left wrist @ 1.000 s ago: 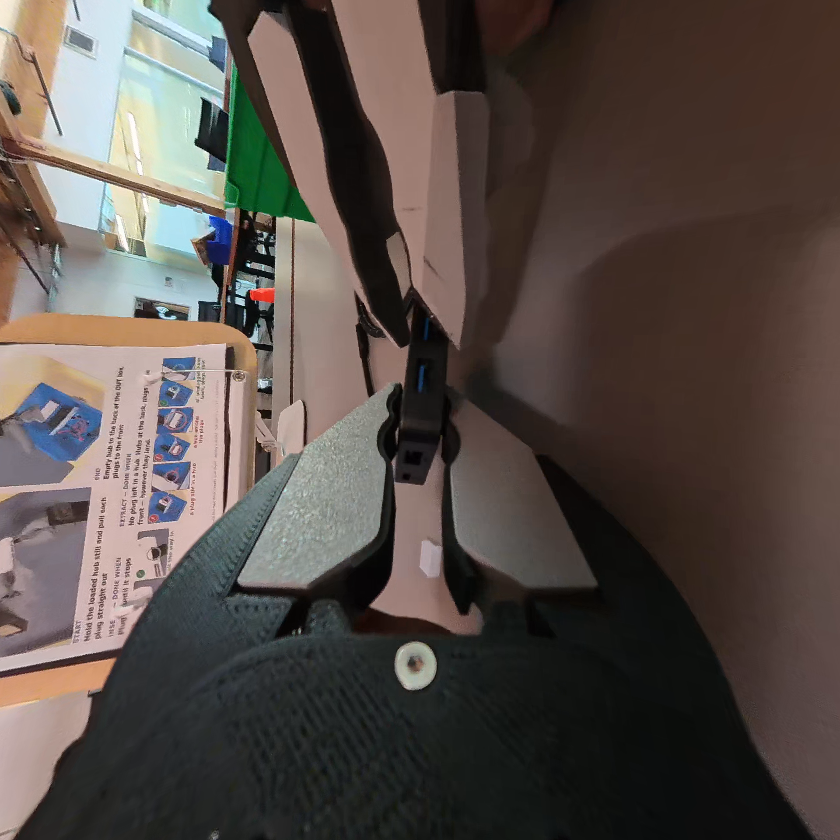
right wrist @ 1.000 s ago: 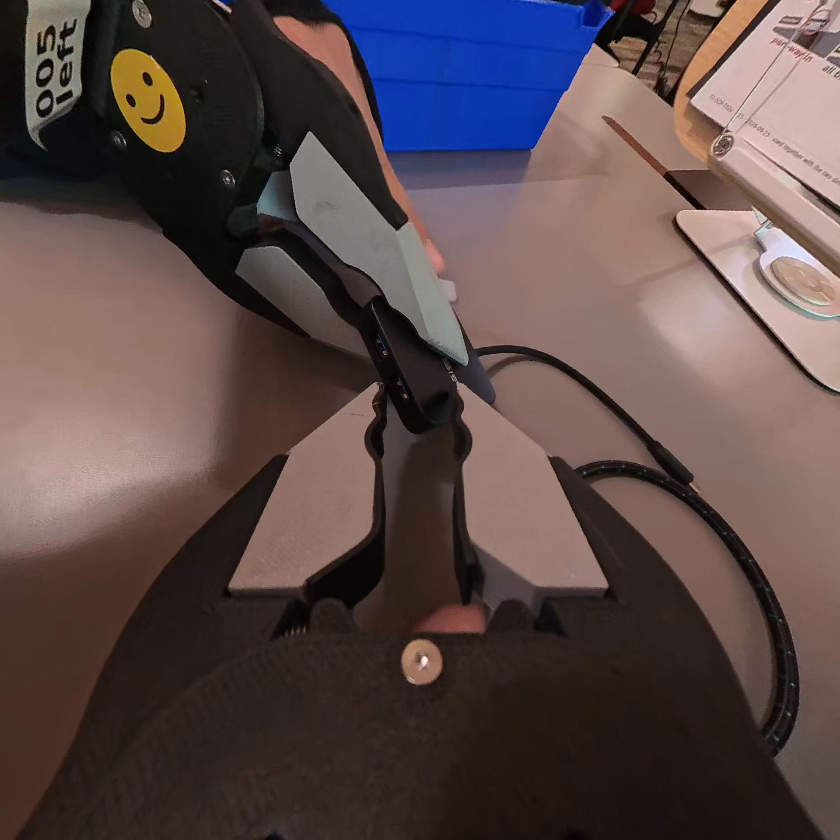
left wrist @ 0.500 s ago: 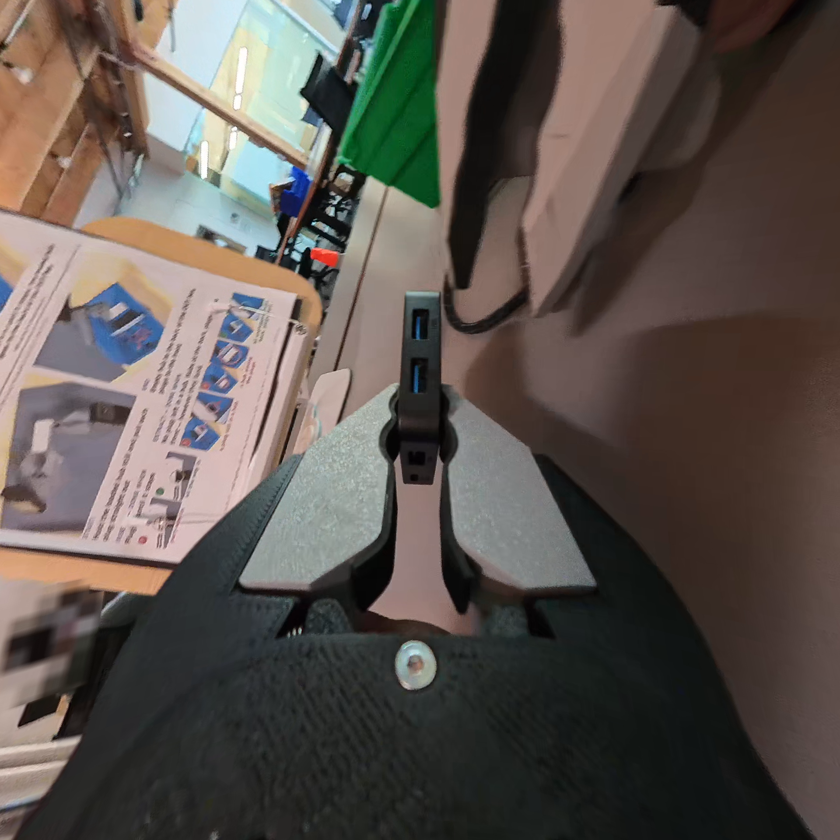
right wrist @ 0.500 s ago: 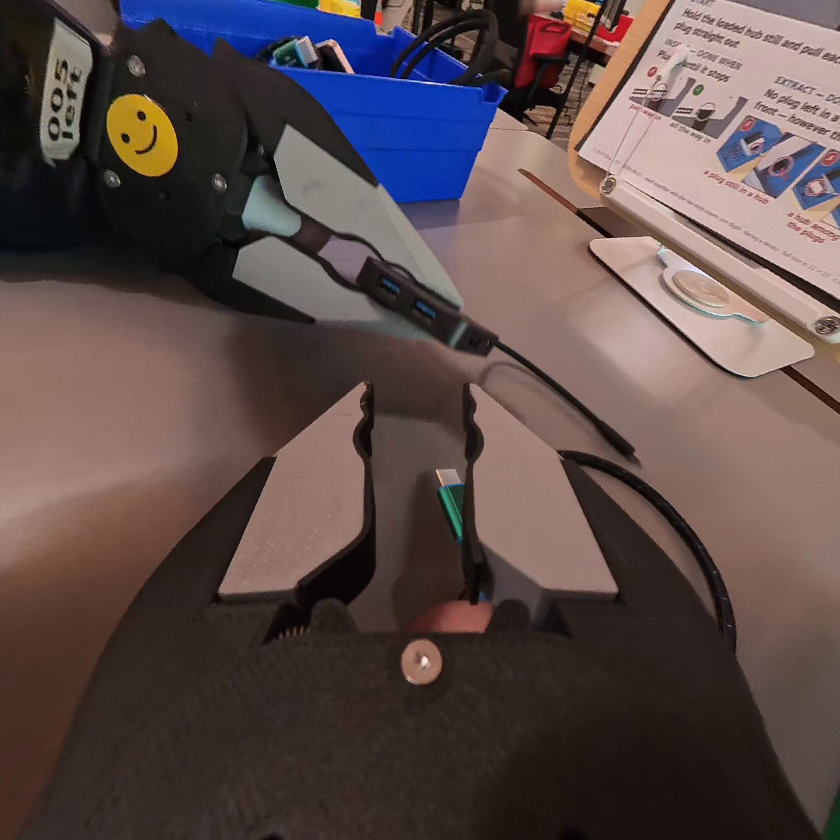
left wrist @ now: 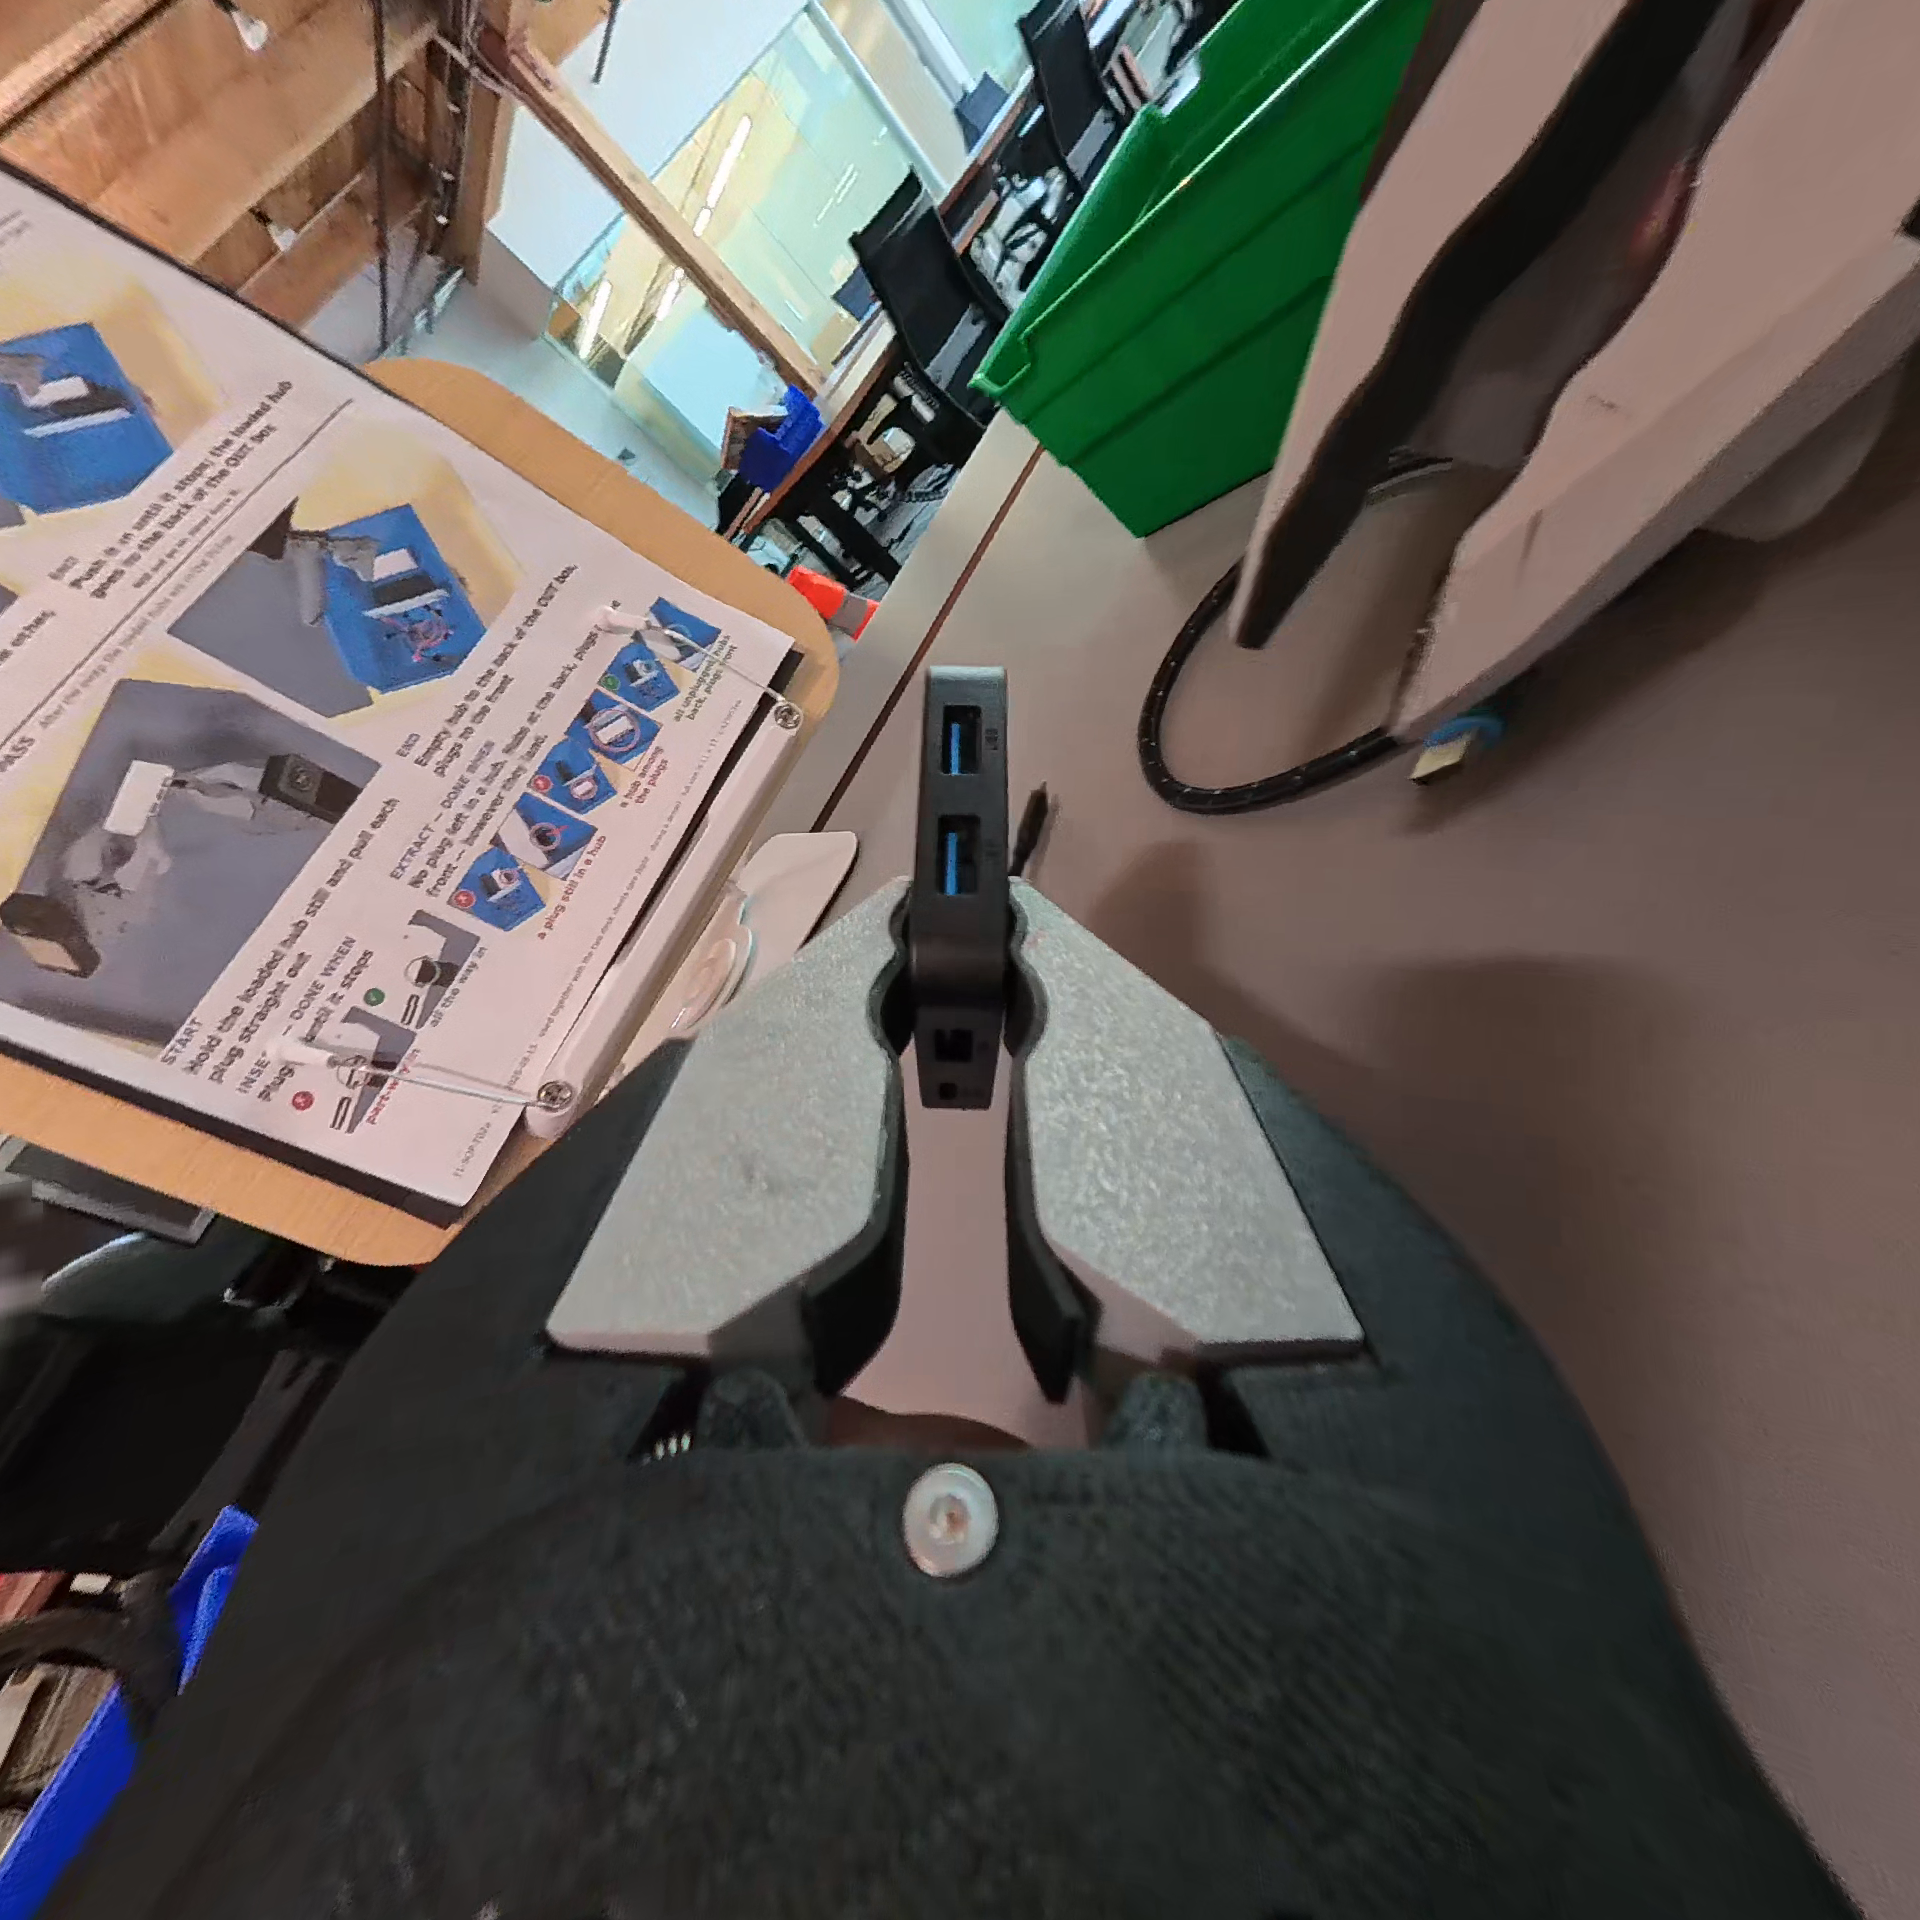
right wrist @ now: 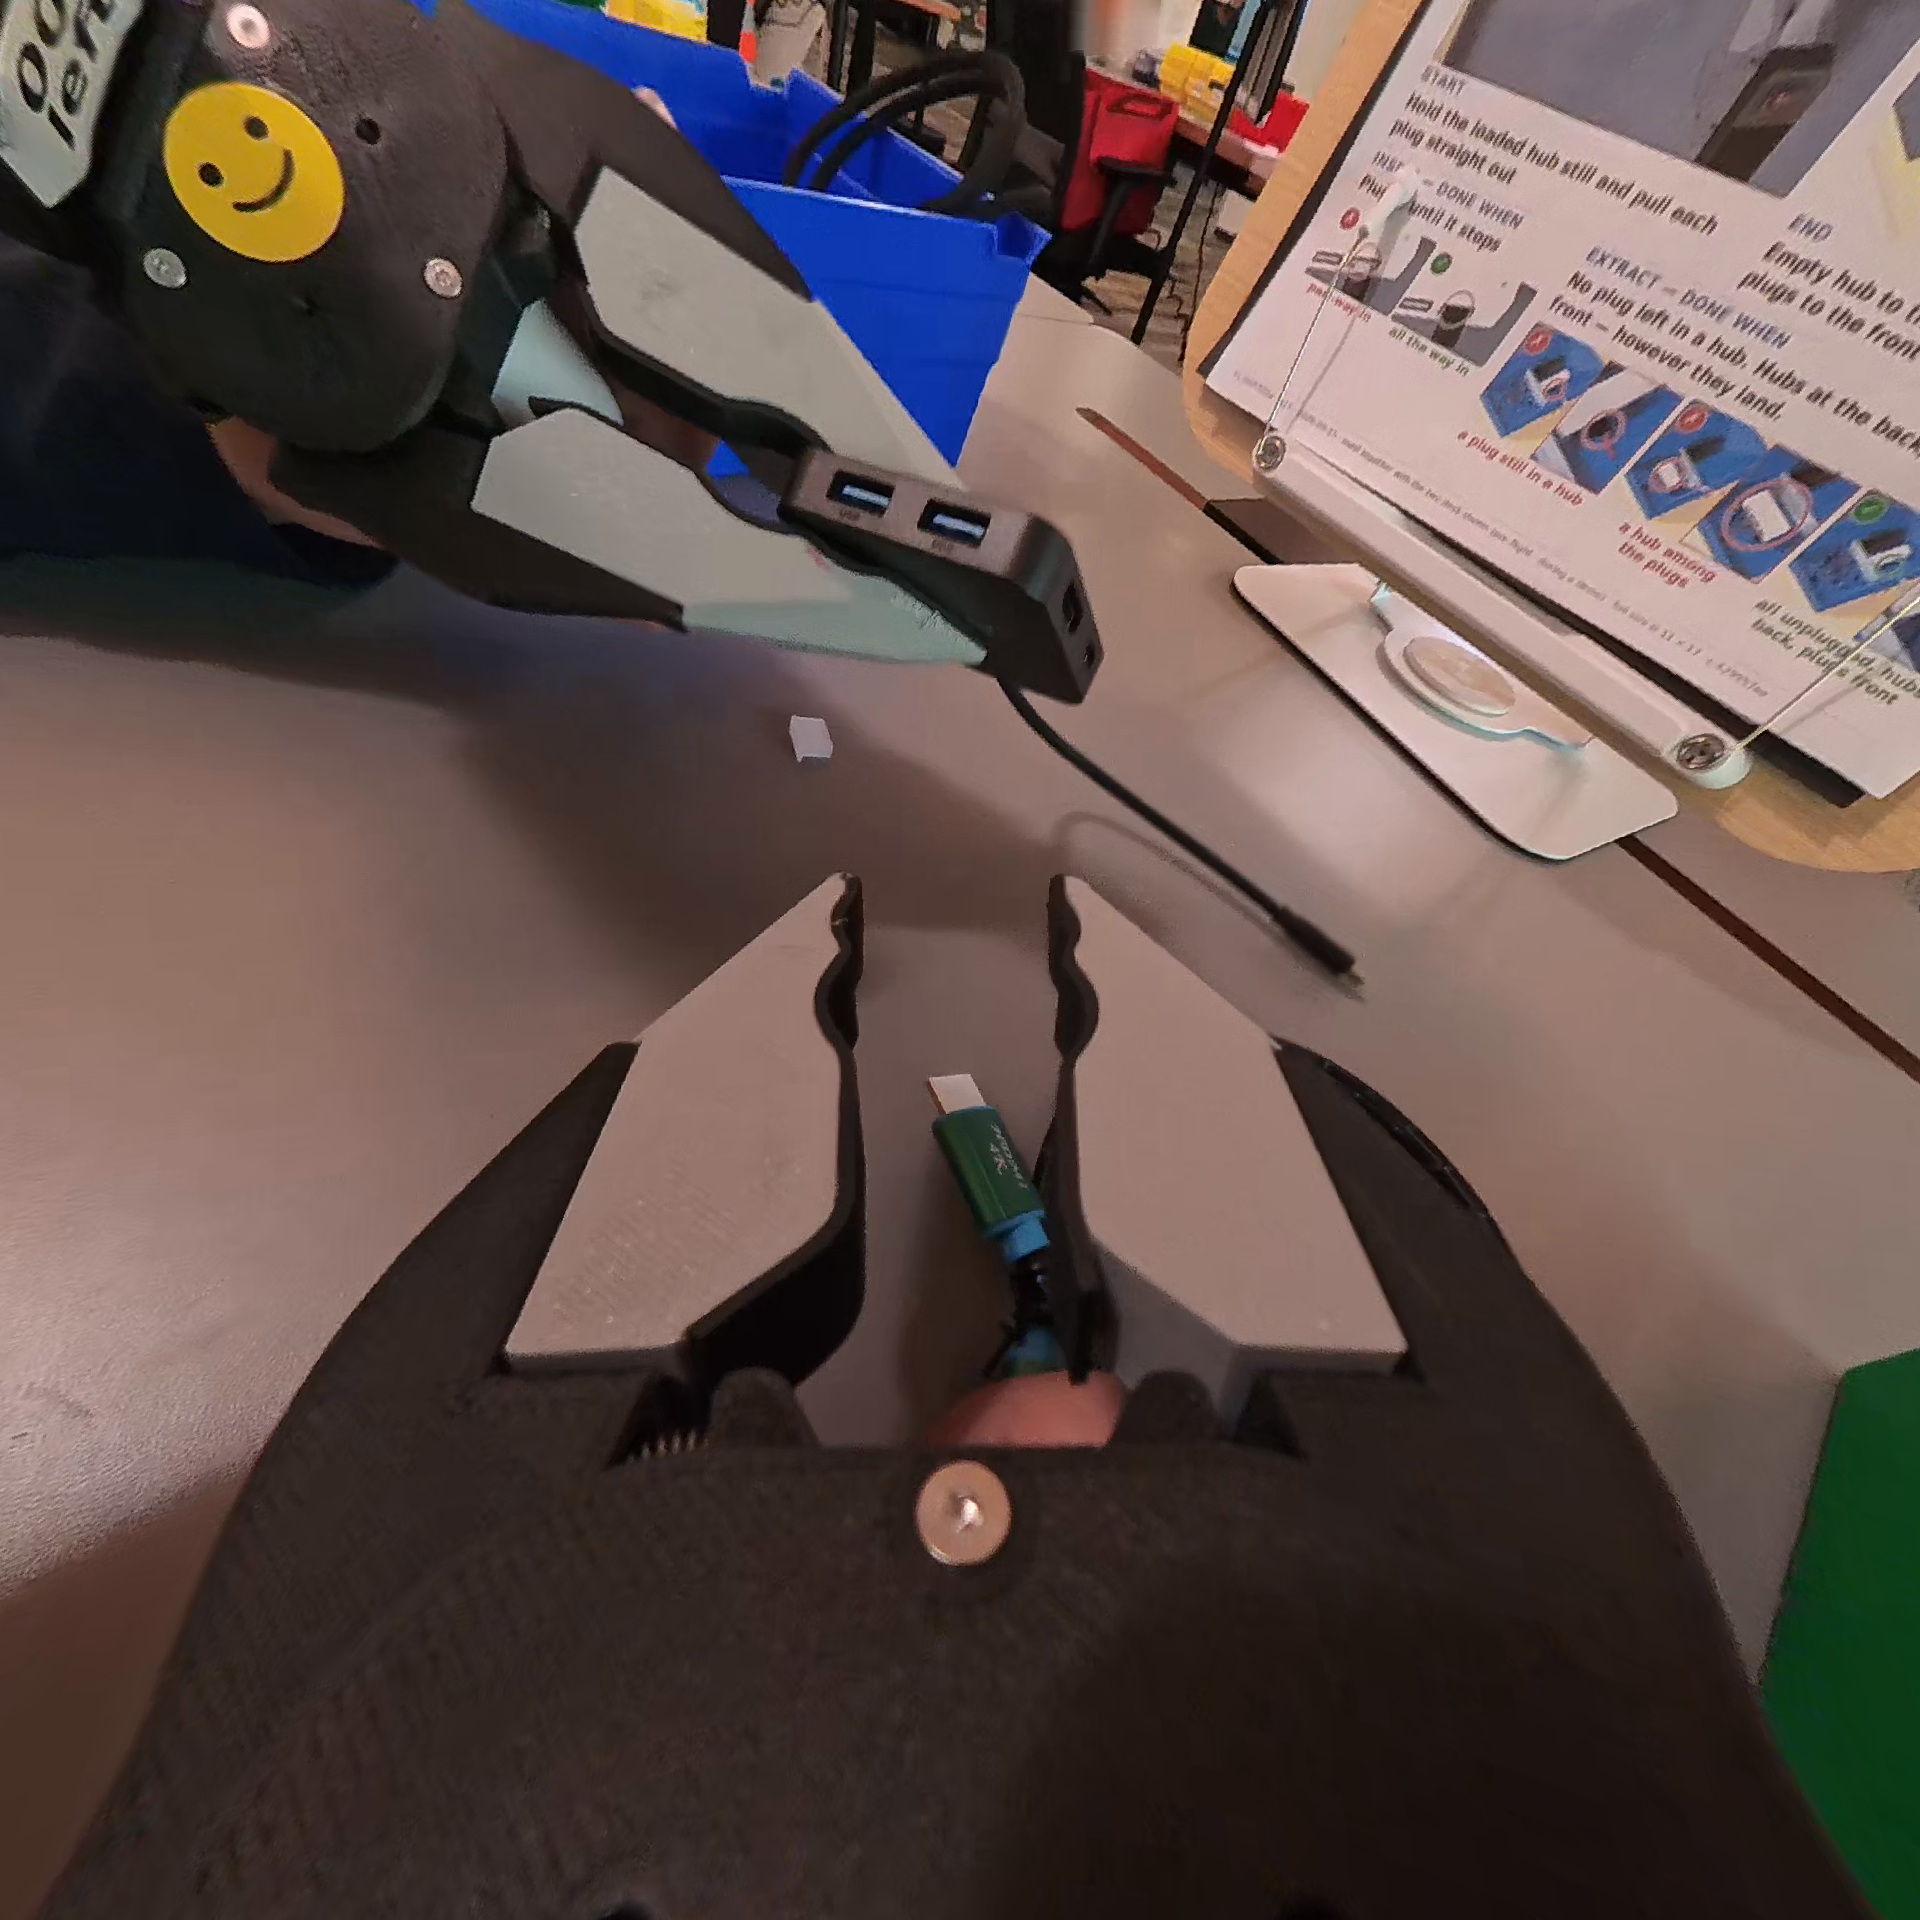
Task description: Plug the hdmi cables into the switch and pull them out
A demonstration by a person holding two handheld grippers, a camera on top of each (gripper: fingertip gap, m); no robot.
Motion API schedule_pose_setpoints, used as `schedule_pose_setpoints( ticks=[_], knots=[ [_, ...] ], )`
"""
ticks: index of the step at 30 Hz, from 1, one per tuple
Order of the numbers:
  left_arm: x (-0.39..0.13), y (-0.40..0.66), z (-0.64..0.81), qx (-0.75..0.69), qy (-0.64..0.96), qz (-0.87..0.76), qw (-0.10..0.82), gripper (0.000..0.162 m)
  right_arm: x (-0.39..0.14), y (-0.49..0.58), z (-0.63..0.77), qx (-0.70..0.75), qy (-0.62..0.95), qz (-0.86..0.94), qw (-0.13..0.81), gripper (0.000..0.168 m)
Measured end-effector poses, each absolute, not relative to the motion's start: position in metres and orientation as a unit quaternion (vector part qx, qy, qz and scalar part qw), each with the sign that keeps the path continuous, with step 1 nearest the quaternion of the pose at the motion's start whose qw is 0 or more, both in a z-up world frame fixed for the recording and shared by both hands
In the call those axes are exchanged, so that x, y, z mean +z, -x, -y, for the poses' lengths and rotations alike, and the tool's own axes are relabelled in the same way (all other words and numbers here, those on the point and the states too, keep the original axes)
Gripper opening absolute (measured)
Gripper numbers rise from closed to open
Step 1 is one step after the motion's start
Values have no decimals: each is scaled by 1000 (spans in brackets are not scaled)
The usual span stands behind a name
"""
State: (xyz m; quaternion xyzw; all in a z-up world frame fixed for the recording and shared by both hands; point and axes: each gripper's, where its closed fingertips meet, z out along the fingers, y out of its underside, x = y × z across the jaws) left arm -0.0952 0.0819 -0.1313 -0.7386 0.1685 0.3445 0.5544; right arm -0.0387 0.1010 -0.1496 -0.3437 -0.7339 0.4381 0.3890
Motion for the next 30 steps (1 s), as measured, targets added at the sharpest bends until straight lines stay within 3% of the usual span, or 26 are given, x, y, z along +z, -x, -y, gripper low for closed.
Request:
schedule_pose_setpoints(
  ticks=[9, 14, 19, 30],
  knots=[
    [-140, 54, -77, 300, 726, -288, 548, 11, -131, 33, -99, 426, 288, 716, 472, 23],
    [-149, 36, -71, 244, 733, -327, 545, 11, -135, 25, -81, 431, 248, 737, 458, 36],
    [-160, 26, -68, 211, 744, -347, 530, 12, -140, 14, -62, 441, 203, 758, 436, 15],
    [-144, 22, -72, 211, 724, -321, 573, 19, -131, 14, -65, 494, 244, 740, 386, 15]
  ],
)
